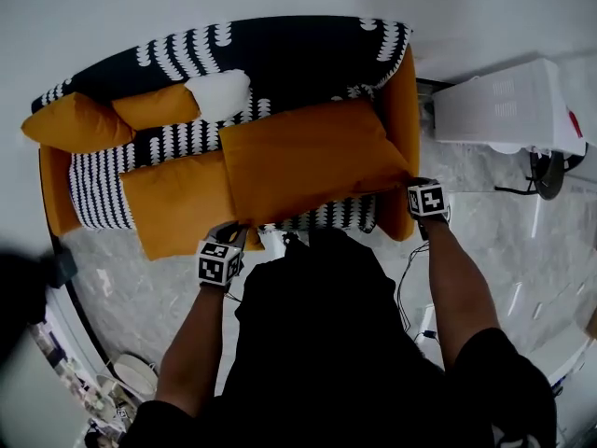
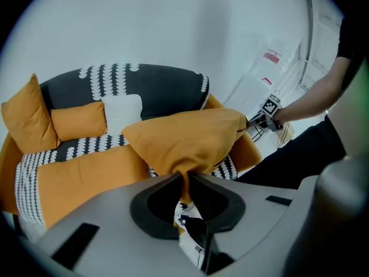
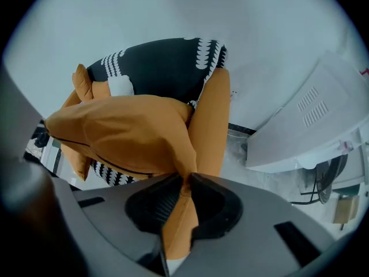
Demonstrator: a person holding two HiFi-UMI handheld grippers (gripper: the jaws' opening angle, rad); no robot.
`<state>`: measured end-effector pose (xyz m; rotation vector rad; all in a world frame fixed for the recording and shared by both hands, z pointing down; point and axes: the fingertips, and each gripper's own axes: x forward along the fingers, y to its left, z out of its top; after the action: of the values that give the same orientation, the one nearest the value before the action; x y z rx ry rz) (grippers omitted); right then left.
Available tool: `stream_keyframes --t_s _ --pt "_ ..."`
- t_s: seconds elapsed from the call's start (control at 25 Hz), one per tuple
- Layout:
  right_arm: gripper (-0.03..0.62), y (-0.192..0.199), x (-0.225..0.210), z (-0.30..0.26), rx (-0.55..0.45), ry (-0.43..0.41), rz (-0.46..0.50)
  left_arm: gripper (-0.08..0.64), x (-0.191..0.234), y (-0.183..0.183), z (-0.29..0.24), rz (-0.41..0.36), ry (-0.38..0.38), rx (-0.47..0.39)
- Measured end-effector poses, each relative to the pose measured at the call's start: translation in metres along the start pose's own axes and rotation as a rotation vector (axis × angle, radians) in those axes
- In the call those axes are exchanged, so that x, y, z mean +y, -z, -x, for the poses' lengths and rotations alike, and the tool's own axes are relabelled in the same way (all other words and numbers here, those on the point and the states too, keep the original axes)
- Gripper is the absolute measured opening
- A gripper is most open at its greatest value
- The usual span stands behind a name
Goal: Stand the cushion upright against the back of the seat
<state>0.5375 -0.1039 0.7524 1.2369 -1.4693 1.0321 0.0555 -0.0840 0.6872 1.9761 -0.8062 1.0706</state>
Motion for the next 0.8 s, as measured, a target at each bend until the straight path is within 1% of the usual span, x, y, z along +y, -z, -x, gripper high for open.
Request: stream_keyframes --t_s 0.04,0.16,0.24,0.36,0.44,0.6,0.68,0.8 --pt "0.078 -0.002 0.002 0.0 0.001 -0.012 0.007 0.062 0.004 -0.005 0.001 0.009 -0.014 -0.009" --pt "0.052 -0.009 0.005 0.005 -0.018 -0.075 -0.029 0.06 0.016 -0.024 0.003 0.04 -0.055 -0.038" --pt "0.046 -0.02 0.005 0.011 -0.06 -0.117 -0.074 0.06 0.026 -0.042 0.006 0.053 -0.081 -0.07" --pt "0.044 -0.046 0.006 0.021 -0.15 -0.2 -0.164 0.058 0.047 -0.07 0.015 0.075 -0.13 -0.128" --pt "0.044 -0.071 0.005 0.032 -0.221 -0.251 -0.211 0.057 0.064 -0.092 0.021 0.092 -0.17 -0.172" --pt "0.043 -0.136 0.003 0.056 -0.361 -0.306 -0.229 0.055 0.099 -0.15 0.03 0.119 -0.246 -0.264" --pt "0.041 -0.166 0.0 0.068 -0.418 -0.322 -0.244 0.055 0.113 -0.179 0.034 0.127 -0.267 -0.302" --pt "0.041 -0.204 -0.005 0.083 -0.485 -0.342 -0.271 0.054 0.129 -0.219 0.038 0.132 -0.279 -0.331"
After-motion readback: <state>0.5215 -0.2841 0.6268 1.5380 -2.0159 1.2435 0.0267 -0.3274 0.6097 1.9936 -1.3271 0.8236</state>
